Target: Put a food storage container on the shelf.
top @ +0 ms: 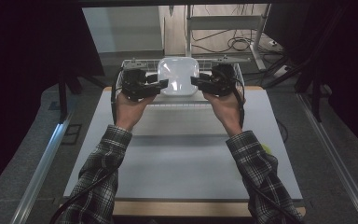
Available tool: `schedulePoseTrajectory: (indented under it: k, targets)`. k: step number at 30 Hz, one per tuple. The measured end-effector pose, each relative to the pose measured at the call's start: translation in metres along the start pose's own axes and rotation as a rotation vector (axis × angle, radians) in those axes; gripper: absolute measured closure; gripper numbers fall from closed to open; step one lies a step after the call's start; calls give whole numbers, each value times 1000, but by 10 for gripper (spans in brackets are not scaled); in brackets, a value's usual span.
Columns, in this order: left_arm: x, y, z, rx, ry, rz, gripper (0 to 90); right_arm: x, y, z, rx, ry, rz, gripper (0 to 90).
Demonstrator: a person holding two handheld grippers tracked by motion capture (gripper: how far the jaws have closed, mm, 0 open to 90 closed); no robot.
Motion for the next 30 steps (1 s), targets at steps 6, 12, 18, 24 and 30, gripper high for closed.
schedulePoseTrajectory:
  k: [6,12,18,24,30]
  targets:
    - [-2,1,-3,-2,-1,8,491,2,0,-2,-2,4,4,576]
    - [-8,2,-5,-10,-1,21,466,4,1,-6,-6,-33,27,530]
    - [-12,6,-9,-4,-3,37,447,8,3,-10,3,-52,21,510]
    - [-16,8,-12,-3,10,44,399,12,5,-13,13,-73,20,498]
    - [-22,12,-15,-7,20,44,324,15,8,-15,23,-92,18,465]
Point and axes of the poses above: each handheld gripper's, and its own axes: z roughly backward along the jaws, y roughly out of its top, x roughly to its right, the point moved 8 cm from there along -z, roughly forward along the jaws, and after that the axes turned 1 degree about -y, right-handed, at the moved point
